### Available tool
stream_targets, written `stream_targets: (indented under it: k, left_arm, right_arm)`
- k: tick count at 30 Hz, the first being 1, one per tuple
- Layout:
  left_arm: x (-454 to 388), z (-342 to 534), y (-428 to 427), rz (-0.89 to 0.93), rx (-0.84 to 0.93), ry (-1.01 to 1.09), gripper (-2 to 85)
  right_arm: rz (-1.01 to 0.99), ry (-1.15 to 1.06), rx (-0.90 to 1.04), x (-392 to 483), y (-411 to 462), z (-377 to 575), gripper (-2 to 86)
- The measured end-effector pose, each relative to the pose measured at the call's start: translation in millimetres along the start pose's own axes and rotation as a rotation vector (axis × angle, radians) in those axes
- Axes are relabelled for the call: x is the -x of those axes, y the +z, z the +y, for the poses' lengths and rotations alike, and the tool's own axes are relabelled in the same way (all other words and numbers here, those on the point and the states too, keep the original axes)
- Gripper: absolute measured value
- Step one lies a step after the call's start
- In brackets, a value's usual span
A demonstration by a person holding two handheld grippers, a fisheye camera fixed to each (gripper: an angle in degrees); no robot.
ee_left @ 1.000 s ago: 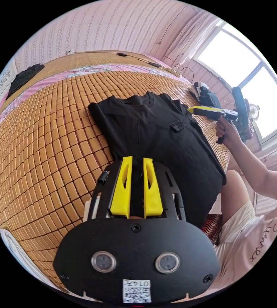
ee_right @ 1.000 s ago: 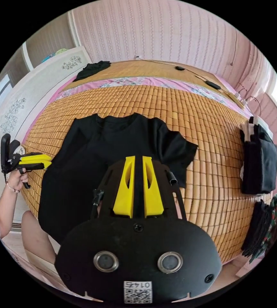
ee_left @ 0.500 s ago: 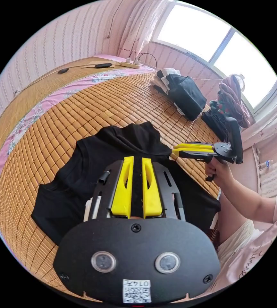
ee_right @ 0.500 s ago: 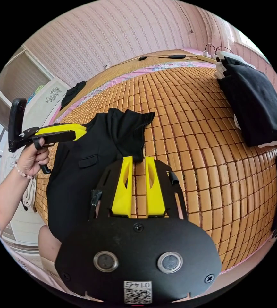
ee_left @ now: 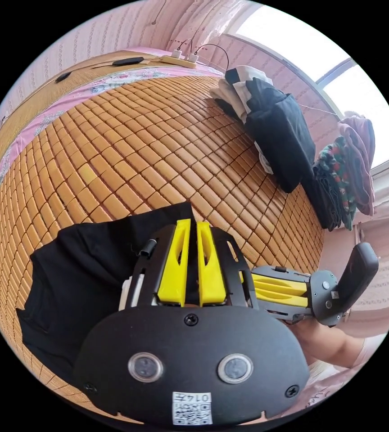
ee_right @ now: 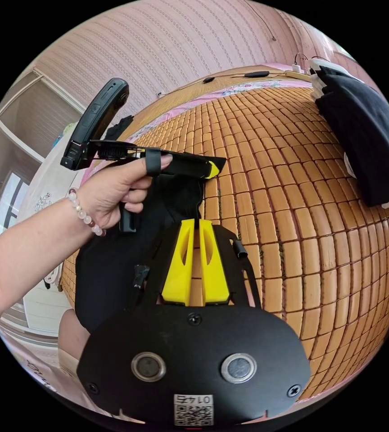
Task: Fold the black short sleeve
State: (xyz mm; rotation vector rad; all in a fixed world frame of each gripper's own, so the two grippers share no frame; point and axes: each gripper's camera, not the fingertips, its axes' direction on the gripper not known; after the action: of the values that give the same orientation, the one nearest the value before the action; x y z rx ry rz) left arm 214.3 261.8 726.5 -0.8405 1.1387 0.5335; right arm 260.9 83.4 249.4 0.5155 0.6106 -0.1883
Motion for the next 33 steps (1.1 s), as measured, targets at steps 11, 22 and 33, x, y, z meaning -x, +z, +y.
stream_targets:
  k: [11,22,33]
  left_arm:
    - [34,131,-92,0.033,-0.299,-0.044,2.2]
    - [91,214,-128,0.033,-0.364,-0.187,5.9]
    - [212,299,-170,-0.172,-0.426,-0.515,8.3]
  right_arm:
    - [-0.02,-0.379,-0.057,32,-38,25,2.9]
    - [0.088,-0.409,0.044,41,-17,-5,6.7]
    - [0.079,-0.281,0.117,34,60,-90,9.3]
